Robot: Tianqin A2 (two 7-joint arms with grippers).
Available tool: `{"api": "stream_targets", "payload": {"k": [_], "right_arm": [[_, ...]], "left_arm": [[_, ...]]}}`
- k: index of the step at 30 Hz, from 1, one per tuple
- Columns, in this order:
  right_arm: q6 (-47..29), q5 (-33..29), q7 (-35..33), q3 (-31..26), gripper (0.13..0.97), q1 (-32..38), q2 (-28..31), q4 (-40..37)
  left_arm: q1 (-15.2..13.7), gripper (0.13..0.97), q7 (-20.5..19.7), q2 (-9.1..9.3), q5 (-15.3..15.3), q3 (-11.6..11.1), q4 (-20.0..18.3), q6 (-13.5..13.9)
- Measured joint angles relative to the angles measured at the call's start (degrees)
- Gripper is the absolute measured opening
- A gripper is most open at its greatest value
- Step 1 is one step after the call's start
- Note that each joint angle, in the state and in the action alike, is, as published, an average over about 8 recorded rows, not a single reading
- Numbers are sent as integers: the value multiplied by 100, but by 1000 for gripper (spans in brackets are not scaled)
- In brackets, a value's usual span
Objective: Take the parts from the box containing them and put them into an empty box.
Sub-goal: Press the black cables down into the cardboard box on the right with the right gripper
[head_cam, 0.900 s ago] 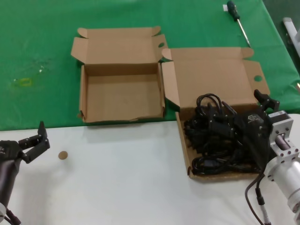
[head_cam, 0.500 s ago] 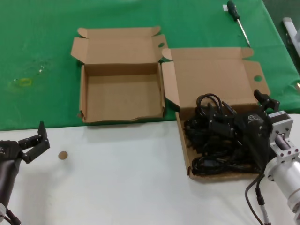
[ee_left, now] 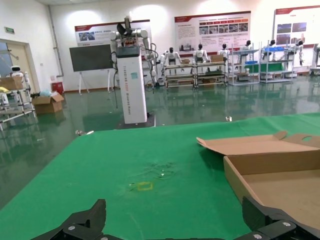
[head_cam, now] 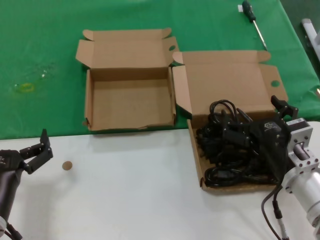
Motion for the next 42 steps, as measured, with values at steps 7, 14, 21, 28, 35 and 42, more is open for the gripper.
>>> {"api": "stream_targets", "payload": {"k": [7, 14, 21, 28, 35, 42], "right_arm": [[25, 13, 21, -33, 966, -3, 22, 18], [240, 185, 121, -298, 966, -12, 276, 103], [556, 835, 326, -915, 966, 100, 1161, 303], [505, 1642, 828, -1738, 966, 494, 2572, 428], [-213, 1579, 1466, -2533, 966, 1024, 3911, 374], [-1404, 724, 1806, -2724, 966, 1499, 4695, 233]], "left_arm": [[0, 927, 0, 0, 0, 0, 0, 0], [0, 849, 0, 0, 0, 0, 0, 0], [0, 805, 0, 0, 0, 0, 0, 0], [0, 640, 0, 0, 0, 0, 0, 0], [0, 479, 0, 0, 0, 0, 0, 0], [0, 340, 0, 0, 1, 0, 0, 0]]}}
